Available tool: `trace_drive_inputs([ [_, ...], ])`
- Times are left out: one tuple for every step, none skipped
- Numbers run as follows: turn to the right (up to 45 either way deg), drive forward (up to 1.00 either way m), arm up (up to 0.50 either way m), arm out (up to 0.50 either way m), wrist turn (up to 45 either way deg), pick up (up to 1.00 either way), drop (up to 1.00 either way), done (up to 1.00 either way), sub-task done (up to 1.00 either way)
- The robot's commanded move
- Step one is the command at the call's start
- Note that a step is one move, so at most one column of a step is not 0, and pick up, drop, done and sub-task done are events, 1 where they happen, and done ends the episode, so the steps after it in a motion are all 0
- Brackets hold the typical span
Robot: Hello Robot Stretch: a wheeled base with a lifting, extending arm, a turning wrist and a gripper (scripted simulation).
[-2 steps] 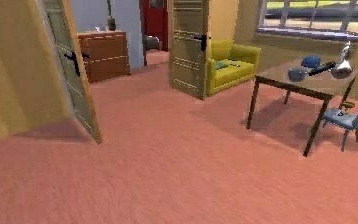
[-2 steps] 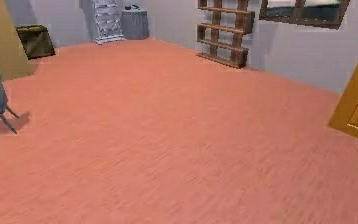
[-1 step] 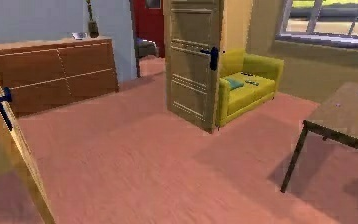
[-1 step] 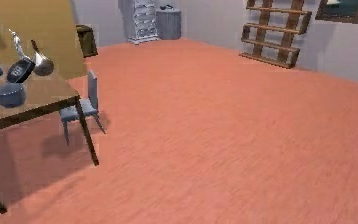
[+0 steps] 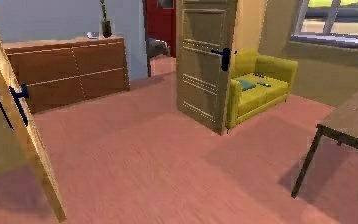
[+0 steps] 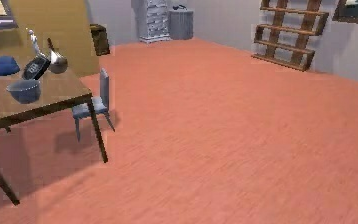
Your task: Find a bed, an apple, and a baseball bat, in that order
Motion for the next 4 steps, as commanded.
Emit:
trace_drive_inputs([
  [0.0,1.0,0.0,0.0,0.0,0.0,0.0,0.0,0.0],
  [-15.0,0.0,0.0,0.0,0.0,0.0,0.0,0.0,0.0],
  [0.0,0.1,0.0,0.0,0.0,0.0,0.0,0.0,0.0],
  [-3.0,0.0,0.0,0.0,0.0,0.0,0.0,0.0,0.0],
])
